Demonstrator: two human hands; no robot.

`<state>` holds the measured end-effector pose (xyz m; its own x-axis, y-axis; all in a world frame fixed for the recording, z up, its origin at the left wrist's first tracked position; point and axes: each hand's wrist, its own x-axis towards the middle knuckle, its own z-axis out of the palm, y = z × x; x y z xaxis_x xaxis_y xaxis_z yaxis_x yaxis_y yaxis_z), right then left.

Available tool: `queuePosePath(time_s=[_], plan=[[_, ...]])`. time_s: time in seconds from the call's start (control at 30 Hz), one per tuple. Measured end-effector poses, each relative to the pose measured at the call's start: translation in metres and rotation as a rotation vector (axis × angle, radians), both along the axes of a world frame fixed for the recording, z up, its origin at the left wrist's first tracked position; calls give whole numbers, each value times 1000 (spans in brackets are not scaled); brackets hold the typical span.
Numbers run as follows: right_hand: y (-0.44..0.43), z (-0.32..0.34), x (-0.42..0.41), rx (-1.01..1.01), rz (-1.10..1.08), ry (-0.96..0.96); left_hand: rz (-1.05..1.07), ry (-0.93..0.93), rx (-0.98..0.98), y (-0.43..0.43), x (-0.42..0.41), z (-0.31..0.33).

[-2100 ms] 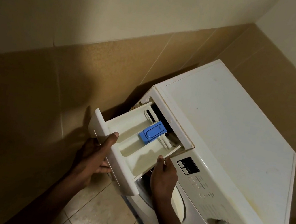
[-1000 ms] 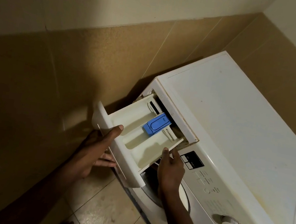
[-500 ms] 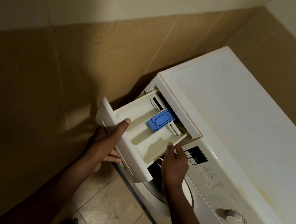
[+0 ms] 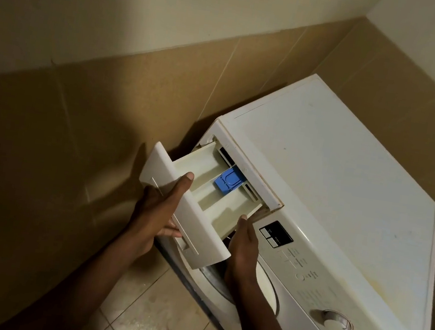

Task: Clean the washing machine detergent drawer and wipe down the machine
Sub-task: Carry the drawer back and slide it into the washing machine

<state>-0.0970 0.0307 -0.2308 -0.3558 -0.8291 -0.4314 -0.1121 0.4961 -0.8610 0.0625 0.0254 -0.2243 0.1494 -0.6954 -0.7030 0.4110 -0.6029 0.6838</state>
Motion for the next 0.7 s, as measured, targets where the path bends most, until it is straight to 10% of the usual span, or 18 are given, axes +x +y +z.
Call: queuePosePath(time_s=[0.7], plan=[[-5, 10, -9, -34, -39, 139, -76, 90, -51, -13, -4, 5]])
